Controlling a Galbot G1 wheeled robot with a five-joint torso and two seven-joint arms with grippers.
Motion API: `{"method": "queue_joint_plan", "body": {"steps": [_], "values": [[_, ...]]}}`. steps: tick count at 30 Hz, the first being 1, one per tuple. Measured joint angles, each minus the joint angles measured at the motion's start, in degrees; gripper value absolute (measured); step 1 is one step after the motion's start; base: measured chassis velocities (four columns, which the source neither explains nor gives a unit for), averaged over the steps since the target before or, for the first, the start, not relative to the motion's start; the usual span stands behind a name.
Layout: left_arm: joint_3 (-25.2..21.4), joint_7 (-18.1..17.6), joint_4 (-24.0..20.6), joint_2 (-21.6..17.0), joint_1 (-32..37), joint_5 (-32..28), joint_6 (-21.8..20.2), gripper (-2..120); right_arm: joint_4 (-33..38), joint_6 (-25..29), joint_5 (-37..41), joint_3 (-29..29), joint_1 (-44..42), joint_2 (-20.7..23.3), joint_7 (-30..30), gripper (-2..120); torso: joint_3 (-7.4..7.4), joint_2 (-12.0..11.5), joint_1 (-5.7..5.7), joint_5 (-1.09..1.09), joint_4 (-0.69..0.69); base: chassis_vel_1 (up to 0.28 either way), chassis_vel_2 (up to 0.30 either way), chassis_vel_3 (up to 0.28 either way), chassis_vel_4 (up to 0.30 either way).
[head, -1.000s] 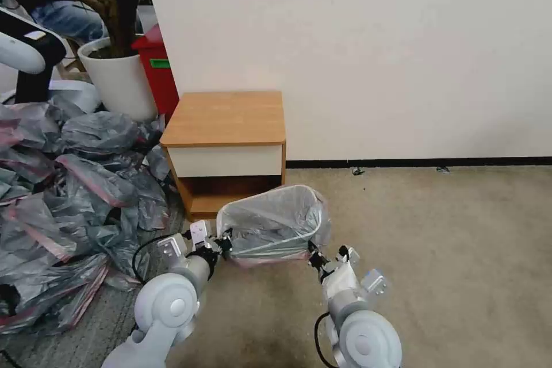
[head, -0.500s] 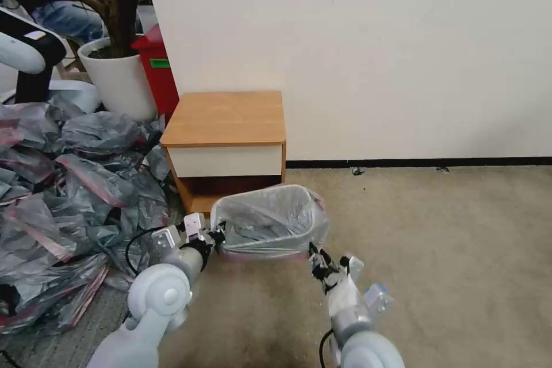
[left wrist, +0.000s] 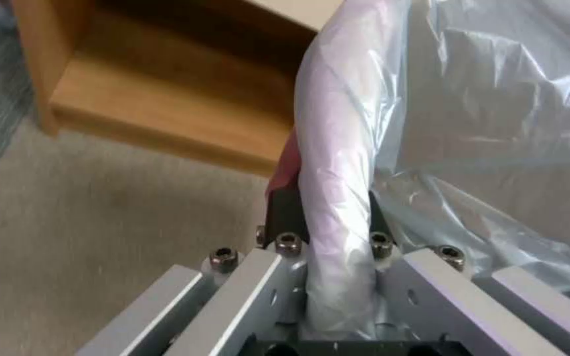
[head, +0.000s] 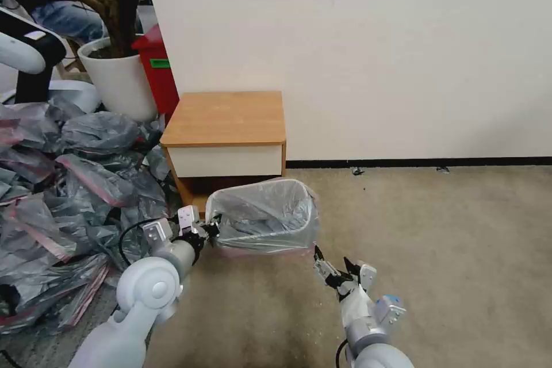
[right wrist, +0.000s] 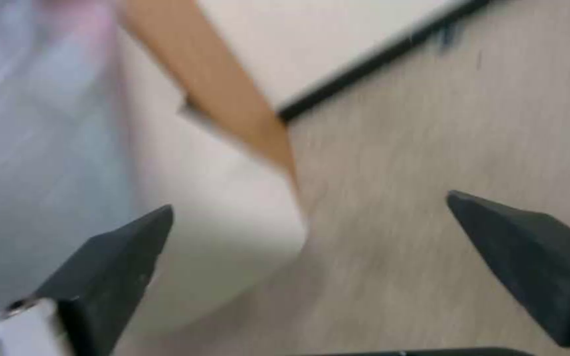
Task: Pick up the garbage bag from the table and place it over the trash can.
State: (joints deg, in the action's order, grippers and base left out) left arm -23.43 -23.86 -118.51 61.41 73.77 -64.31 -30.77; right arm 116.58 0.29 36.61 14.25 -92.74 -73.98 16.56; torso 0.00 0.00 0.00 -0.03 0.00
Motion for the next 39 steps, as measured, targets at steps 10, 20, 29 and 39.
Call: {"method": "queue_joint_plan", "body": {"steps": [10, 20, 29, 39], "values": [[-3.5, 18.7, 4.7, -6.4, 0.8, 1.4, 3.2, 3, -4.9, 8.7, 11.7, 5.6, 0.8, 10.4, -22.8, 114, 0.0, 0.0, 0.0, 0.02, 0.0, 0.0, 0.0, 0.0, 0.0], [-5.9, 32.5, 10.3, -8.1, 3.2, 6.4, 9.4, 3, -10.7, 9.6, 21.8, 3.3, 6.7, 15.4, -43.7, 106, 0.0, 0.0, 0.0, 0.03, 0.01, 0.0, 0.0, 0.0, 0.0], [-6.1, 38.3, 12.1, -9.1, 3.9, 6.6, 11.5, 3, -17.3, 4.3, 24.6, -0.4, 13.7, 19.5, -61.3, 87, 0.01, 0.0, -0.01, 0.04, 0.0, 0.0, 0.0, 0.0, 0.0], [-6.9, 38.7, 10.7, -9.6, 5.7, 6.9, 12.0, 3, -22.7, 1.6, 25.4, -4.2, 20.8, 20.7, -66.2, 83, 0.01, 0.0, 0.0, 0.03, 0.01, 0.0, 0.0, 0.0, 0.0]]}}
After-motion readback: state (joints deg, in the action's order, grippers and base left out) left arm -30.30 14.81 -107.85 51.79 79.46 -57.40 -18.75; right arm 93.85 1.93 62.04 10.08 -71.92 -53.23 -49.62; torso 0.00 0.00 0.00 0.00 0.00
